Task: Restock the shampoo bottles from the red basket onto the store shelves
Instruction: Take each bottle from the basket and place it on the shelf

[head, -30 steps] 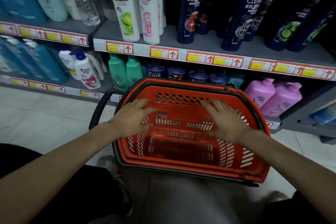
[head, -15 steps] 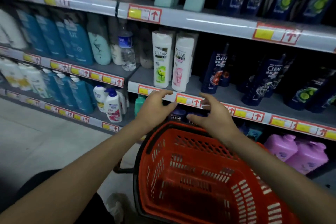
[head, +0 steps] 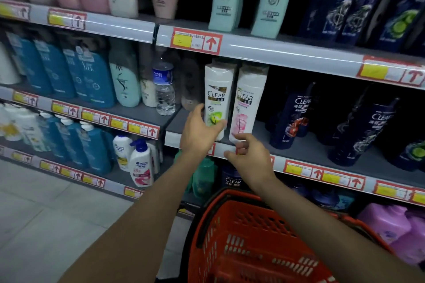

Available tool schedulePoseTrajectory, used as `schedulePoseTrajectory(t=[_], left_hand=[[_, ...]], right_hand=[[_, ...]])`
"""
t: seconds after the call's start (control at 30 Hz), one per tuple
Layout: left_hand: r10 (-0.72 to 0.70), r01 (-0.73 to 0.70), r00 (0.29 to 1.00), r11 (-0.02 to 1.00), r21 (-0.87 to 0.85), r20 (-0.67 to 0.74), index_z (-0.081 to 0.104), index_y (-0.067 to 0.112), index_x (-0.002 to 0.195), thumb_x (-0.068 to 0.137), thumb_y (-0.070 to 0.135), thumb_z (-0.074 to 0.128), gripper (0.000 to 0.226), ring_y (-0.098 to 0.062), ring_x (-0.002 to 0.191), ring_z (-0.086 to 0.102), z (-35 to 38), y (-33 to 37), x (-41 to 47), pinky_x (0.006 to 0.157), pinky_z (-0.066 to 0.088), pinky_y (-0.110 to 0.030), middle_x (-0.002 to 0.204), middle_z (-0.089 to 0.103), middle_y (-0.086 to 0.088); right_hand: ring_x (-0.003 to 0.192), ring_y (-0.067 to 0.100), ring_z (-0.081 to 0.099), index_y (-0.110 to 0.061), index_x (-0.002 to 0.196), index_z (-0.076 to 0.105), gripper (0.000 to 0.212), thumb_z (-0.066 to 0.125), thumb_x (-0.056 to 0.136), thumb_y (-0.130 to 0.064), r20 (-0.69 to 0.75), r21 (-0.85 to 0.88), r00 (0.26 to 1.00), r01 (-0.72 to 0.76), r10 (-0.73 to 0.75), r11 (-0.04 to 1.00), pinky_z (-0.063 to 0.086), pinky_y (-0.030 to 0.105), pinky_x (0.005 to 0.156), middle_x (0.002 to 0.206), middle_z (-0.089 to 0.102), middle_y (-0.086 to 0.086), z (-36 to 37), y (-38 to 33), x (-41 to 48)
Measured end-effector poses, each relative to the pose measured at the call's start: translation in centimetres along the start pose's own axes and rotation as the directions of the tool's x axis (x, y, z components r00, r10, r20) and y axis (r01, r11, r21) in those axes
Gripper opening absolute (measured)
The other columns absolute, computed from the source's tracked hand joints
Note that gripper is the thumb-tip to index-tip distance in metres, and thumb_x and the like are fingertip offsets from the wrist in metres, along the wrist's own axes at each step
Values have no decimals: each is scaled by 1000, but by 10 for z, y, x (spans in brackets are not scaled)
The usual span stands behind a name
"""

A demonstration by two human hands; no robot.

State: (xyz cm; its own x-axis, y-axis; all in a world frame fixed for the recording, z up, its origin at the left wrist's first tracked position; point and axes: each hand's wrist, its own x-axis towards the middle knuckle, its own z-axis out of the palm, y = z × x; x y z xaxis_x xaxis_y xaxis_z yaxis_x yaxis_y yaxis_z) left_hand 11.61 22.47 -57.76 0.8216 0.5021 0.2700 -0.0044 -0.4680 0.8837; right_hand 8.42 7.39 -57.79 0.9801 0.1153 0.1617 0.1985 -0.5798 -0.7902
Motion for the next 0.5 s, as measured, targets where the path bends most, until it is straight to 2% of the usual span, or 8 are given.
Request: schedulePoseTrajectory(t=[0.1, 0.27, 0.4, 0.5], left_hand=[[-30, 30, 999, 999, -22, -19, 60, 35, 119, 74, 55, 78, 53, -11, 97, 68, 5, 6, 5, 82, 59, -44, 108, 71, 14], [-102, 99, 994, 993, -71, -44, 64, 30, 103, 73, 42, 84, 39, -13, 88, 70, 3, 20, 8, 74, 59, -38, 95, 73, 13], [-133, 106, 981, 976, -189, -139, 64, 27, 101, 67, 33, 89, 43, -14, 88, 70, -18, 25, -3, 77, 60, -36, 93, 71, 12], [-156, 77, 955, 952, -296, -254, 65, 25, 103, 67, 31, 91, 46, -8, 84, 69, -41, 30, -13, 77, 57, -31, 93, 70, 15]], right_hand=[[101, 19, 65, -21, 134, 59, 49, 75, 87, -18, -5, -6, 1000, -4, 4, 1000, 56, 36, 87, 106, 64, -3, 8, 6, 1], [98, 16, 64, -21, 131, 61, 41, 74, 92, -24, -29, -39, 1000, 10, -11, 999, 56, 39, 87, 106, 64, -5, 9, 9, -3], [89, 12, 64, -22, 124, 63, 27, 66, 98, -19, -85, -73, 994, 61, -67, 995, 55, 35, 81, 96, 67, -7, 8, -4, -3], [92, 19, 65, -19, 123, 65, 25, 55, 101, -13, -167, -91, 980, 98, -112, 991, 55, 38, 80, 99, 70, 0, 20, -22, 5]])
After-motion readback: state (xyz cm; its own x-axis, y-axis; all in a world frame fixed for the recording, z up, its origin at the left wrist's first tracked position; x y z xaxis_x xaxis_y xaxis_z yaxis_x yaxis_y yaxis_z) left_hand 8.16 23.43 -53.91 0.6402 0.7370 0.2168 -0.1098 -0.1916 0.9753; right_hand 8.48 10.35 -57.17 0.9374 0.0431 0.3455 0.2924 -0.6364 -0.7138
